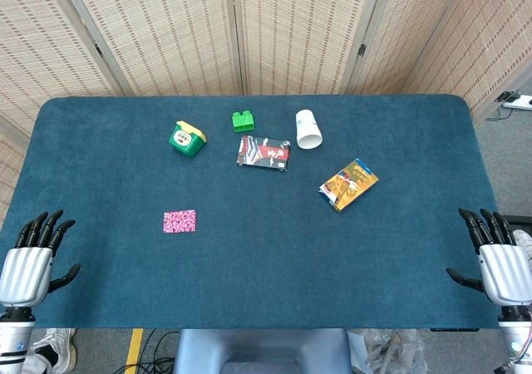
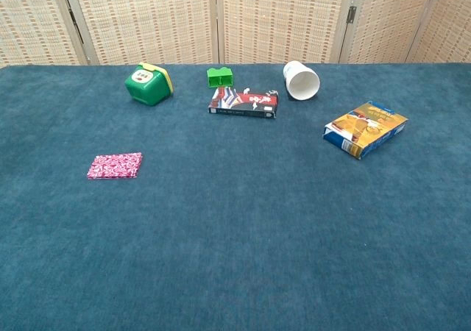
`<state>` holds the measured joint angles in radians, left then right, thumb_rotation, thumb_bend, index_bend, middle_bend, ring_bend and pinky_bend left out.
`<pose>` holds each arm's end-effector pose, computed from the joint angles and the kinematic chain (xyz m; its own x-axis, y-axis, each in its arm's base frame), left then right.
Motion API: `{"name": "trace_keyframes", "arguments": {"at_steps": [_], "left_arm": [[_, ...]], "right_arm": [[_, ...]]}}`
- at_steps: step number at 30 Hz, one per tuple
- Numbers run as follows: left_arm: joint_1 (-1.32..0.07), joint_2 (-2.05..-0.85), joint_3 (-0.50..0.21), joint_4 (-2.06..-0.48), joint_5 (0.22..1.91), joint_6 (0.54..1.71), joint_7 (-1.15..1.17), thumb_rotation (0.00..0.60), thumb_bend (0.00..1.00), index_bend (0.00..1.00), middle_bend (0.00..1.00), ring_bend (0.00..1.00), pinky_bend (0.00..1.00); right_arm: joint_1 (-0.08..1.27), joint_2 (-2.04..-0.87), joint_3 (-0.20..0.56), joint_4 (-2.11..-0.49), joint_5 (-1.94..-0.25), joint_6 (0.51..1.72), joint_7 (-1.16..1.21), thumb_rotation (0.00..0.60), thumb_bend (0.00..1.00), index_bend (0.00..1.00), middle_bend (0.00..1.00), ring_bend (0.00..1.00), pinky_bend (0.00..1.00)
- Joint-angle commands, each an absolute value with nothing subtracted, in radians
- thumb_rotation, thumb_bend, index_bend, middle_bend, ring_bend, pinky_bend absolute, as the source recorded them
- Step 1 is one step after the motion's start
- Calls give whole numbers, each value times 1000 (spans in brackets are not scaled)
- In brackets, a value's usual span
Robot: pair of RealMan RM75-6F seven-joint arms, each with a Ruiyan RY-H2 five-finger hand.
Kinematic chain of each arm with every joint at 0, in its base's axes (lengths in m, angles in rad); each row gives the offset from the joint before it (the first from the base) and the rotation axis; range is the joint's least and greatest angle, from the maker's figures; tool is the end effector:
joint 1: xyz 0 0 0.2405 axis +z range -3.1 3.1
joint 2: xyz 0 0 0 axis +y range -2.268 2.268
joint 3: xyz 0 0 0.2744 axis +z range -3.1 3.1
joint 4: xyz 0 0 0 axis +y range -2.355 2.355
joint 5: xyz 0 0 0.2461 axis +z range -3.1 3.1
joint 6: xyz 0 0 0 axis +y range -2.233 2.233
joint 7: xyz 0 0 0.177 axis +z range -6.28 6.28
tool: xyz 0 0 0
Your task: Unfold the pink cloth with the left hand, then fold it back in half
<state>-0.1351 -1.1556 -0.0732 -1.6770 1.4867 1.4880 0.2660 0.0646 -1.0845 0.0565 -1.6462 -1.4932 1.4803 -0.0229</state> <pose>-0.3098 0.2383 0.1197 0.5366 -0.0432 0.8428 0.8418 -0.0430 -0.5381 -0.3419 -0.2128 0.1431 0.4153 -0.0088 0.9096 -0.9095 0.0137 0.4154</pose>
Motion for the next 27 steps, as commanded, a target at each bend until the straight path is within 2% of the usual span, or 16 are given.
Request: {"name": "trace_keyframes", "arguments": {"at_steps": [1, 4, 6, 9, 15, 17, 20, 23, 27], "left_arm": [[-147, -1156, -79, -1668, 1496, 1483, 264, 600, 247, 228, 139, 108, 150], [-173, -1152, -90, -1658, 1508, 1462, 261, 600, 247, 268, 210, 197, 178], [-195, -1151, -99, -1649, 1522, 1446, 244, 600, 248, 292, 300, 301, 248], [-243, -1147, -110, -1629, 1548, 1401, 212, 600, 248, 332, 482, 469, 456], [-348, -1139, -114, -1608, 1586, 1269, 158, 600, 250, 367, 651, 629, 755], [-396, -1148, -115, -1588, 1600, 1211, 140, 600, 295, 369, 736, 710, 860], [-450, -1163, -115, -1561, 1598, 1135, 136, 600, 371, 367, 838, 827, 961], [-500, -1168, -116, -1553, 1555, 1037, 182, 600, 403, 348, 902, 897, 999], [-553, -1183, -126, -1568, 1458, 916, 229, 600, 404, 311, 913, 909, 1000]], "right_arm": [[64, -1079, 58, -1647, -1494, 1483, -20, 600, 0, 22, 154, 4, 0], [64, -1074, 62, -1647, -1492, 1485, -14, 600, 0, 22, 156, 4, 0], [65, -1069, 64, -1651, -1489, 1482, -15, 600, 0, 22, 157, 4, 0], [71, -1059, 68, -1662, -1492, 1479, -23, 600, 0, 22, 160, 4, 0], [81, -1056, 73, -1677, -1501, 1476, -34, 600, 0, 22, 178, 4, 0], [84, -1055, 72, -1680, -1502, 1470, -38, 600, 0, 22, 178, 4, 0], [87, -1054, 73, -1685, -1499, 1465, -41, 600, 0, 22, 178, 4, 0], [90, -1049, 74, -1690, -1498, 1461, -45, 600, 0, 22, 178, 4, 0], [93, -1043, 78, -1698, -1500, 1462, -52, 600, 0, 22, 178, 4, 0]]}}
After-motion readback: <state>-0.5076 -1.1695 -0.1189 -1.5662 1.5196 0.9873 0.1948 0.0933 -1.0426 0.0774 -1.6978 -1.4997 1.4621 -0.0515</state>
